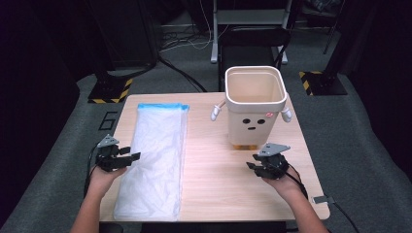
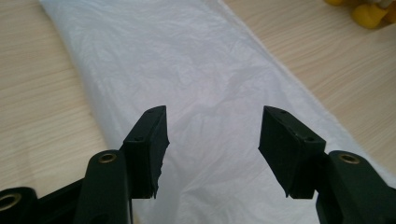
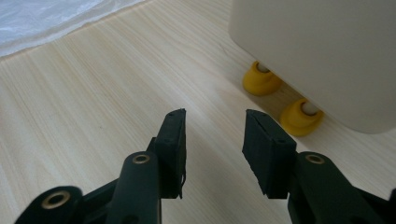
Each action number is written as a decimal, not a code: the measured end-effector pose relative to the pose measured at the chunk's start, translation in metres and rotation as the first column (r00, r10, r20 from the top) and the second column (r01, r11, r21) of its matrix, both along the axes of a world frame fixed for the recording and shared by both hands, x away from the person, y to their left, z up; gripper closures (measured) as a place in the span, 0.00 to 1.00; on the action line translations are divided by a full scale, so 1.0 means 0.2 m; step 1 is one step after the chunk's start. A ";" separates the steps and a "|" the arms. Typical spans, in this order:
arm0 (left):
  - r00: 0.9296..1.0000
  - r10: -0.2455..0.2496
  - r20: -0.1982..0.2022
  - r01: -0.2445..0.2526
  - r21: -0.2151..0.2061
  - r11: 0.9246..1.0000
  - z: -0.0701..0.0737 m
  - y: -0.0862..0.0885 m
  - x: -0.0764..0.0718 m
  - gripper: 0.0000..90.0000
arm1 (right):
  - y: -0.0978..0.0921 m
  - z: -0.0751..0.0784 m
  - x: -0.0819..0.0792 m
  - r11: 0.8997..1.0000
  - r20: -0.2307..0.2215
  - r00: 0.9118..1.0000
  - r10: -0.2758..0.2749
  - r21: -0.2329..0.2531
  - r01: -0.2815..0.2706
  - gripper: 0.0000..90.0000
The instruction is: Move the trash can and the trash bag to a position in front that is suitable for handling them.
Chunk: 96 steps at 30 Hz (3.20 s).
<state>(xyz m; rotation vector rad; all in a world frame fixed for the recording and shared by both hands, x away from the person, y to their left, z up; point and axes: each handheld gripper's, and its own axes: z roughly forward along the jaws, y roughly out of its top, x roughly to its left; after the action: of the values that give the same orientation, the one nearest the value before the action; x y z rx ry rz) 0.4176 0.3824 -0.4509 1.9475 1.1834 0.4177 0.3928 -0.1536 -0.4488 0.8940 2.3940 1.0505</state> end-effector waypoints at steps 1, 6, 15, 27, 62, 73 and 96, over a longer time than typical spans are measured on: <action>1.000 -0.017 -0.006 0.017 -0.013 1.000 0.01 -0.02 0.00 0.48 | 0.00 0.00 0.00 1.000 0.000 1.000 0.000 0.000 0.000 0.65; 0.999 -0.043 -0.016 0.043 -0.033 0.999 0.06 -0.10 0.01 0.52 | -0.06 0.05 0.00 0.999 0.002 0.999 -0.052 0.009 0.052 0.59; 0.995 -0.104 0.001 0.104 0.017 0.994 0.18 -0.24 0.03 0.43 | -0.19 0.15 0.01 0.989 0.021 0.989 -0.145 -0.012 0.146 0.59; 0.976 -0.216 0.003 0.216 0.064 0.974 0.30 -0.46 0.10 0.42 | -0.34 0.29 0.09 0.966 0.017 0.966 -0.258 0.040 0.257 0.49; 0.948 -0.316 0.020 0.315 0.053 0.948 0.37 -0.87 0.31 0.43 | -0.44 0.44 0.39 0.945 0.061 0.943 -0.326 0.047 0.324 0.75; 0.943 -0.330 0.048 0.329 0.039 0.944 0.40 -1.02 0.37 0.45 | -0.41 0.46 0.35 0.957 0.095 0.952 -0.290 0.044 0.287 0.75; 0.951 -0.297 0.084 0.302 -0.054 0.952 0.42 -1.20 0.44 0.72 | -0.41 0.47 0.31 0.958 0.074 0.956 -0.283 0.071 0.278 0.75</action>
<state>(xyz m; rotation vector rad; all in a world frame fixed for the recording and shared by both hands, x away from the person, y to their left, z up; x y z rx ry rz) 0.5063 0.1420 -0.3670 1.9946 0.8252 0.2839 0.4556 -0.2364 -0.3551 1.1480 2.1002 1.0301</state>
